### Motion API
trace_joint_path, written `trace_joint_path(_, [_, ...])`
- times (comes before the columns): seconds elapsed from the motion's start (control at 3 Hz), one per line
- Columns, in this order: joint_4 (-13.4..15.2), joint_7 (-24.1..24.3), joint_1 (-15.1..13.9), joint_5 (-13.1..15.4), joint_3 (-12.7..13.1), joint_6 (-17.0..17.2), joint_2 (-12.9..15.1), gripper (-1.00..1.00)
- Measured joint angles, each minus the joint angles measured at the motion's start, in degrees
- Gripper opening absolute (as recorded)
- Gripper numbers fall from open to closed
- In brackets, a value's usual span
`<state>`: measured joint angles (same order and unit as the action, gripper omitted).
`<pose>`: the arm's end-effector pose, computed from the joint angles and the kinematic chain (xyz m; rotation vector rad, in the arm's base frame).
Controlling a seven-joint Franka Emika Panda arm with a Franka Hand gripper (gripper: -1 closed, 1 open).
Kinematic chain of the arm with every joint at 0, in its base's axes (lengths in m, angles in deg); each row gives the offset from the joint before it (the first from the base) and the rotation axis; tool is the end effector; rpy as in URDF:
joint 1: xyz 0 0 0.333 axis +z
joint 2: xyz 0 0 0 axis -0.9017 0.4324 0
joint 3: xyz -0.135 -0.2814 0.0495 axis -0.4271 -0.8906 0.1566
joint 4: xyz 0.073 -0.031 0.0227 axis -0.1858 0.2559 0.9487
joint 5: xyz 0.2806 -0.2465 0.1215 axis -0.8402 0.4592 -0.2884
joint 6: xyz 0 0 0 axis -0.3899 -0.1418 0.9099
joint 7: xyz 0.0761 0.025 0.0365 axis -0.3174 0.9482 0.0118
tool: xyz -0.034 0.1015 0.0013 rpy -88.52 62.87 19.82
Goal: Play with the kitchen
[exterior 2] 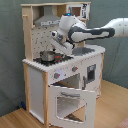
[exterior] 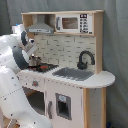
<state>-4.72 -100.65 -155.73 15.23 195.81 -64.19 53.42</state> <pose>0.4922 0.4618 0.5571 2.6901 1.1893 0.4337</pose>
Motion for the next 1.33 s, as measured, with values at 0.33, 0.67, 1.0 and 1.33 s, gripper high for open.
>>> trace_joint_path(0.33, [-0.01, -0.42, -3.8, -0.91, 4.05, 1.93, -0.33, 1.0])
trace_joint_path(0.67, [-2.82, -3.16, -4.89, -1.71, 4.59, 5.95, -0.93, 1.0])
trace_joint_path(1.0, [-2.82, -5.89, -7.22, -3.41, 4.69, 5.99, -3.03, 1.0])
trace_joint_path(1.33, [-2.82, -5.94, -7.24, -3.45, 4.7, 6.0, -3.07, -1.0])
